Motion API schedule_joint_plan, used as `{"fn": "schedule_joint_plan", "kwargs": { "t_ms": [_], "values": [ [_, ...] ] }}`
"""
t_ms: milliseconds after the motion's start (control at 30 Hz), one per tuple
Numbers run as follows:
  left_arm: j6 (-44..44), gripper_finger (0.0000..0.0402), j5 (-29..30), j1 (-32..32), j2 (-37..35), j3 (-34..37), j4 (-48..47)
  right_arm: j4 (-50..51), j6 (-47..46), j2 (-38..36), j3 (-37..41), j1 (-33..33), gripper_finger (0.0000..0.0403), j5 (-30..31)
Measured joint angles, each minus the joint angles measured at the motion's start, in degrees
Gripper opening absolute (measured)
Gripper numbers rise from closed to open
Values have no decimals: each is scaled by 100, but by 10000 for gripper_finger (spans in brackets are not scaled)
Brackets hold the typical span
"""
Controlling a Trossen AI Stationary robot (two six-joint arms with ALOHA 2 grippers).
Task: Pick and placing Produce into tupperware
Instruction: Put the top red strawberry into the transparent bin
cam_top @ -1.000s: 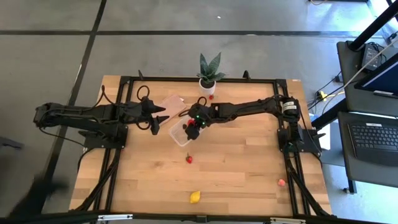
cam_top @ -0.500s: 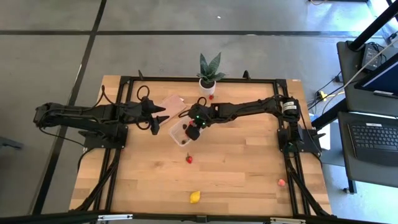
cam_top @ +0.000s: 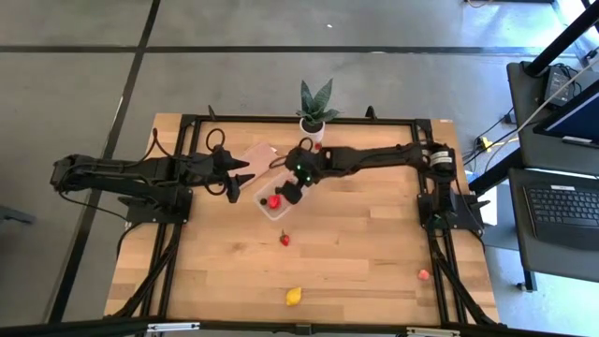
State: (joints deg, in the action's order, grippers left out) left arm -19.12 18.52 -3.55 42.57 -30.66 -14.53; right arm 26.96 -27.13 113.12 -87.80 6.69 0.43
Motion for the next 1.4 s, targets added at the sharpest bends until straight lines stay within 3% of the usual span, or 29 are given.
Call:
{"fn": "schedule_joint_plan", "kwargs": {
  "t_ms": [367,667,800,1067,1233,1400],
  "values": [
    [-26,207,60,-8,2,-2,-37,2783,1216,-64,-1883,340,349,1190],
    [-316,207,164,-11,2,-2,-42,3825,2259,-70,-1897,704,349,1206],
    [-652,207,262,-13,2,-2,-41,3870,2639,-58,-1528,1088,349,1165],
    [-935,207,284,-6,2,-2,-41,2520,2959,-62,-440,1760,349,850],
    [-934,207,307,-6,2,-2,-41,1580,2737,-62,79,1964,349,848],
    [-932,207,309,-6,4,0,-41,1398,2332,-62,422,2018,349,848]
  ]
}}
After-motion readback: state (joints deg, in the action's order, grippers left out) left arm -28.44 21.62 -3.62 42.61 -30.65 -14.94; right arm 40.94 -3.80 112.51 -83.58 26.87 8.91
